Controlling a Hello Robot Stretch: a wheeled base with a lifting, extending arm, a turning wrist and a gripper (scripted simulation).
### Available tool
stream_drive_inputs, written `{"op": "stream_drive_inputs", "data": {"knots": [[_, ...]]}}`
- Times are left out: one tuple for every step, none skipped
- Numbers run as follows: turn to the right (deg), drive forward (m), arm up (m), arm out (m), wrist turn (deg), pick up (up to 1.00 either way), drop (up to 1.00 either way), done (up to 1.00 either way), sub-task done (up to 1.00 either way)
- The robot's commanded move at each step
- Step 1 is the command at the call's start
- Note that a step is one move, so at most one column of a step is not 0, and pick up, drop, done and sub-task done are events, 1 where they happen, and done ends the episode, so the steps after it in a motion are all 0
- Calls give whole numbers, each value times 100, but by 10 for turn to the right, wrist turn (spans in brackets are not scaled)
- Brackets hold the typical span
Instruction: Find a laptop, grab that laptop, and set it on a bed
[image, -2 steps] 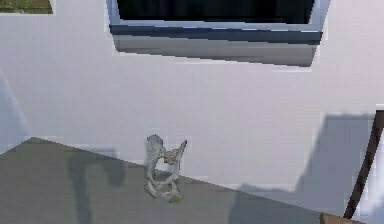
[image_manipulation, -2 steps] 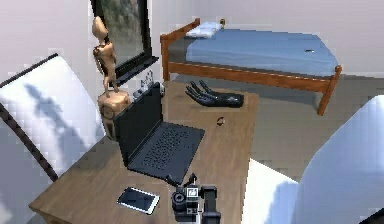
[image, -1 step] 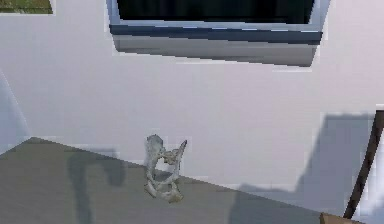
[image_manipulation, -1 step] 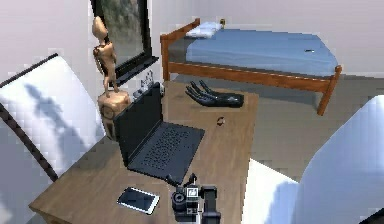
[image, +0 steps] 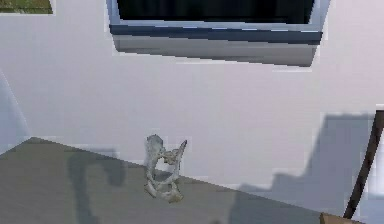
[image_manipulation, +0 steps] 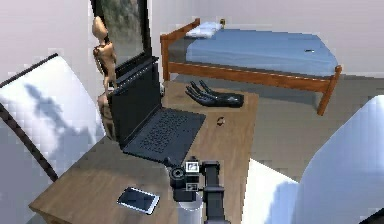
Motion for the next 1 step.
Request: {"op": "stream_drive_inputs", "data": {"knots": [[0,0,26,0,0,0,0,0,0]]}}
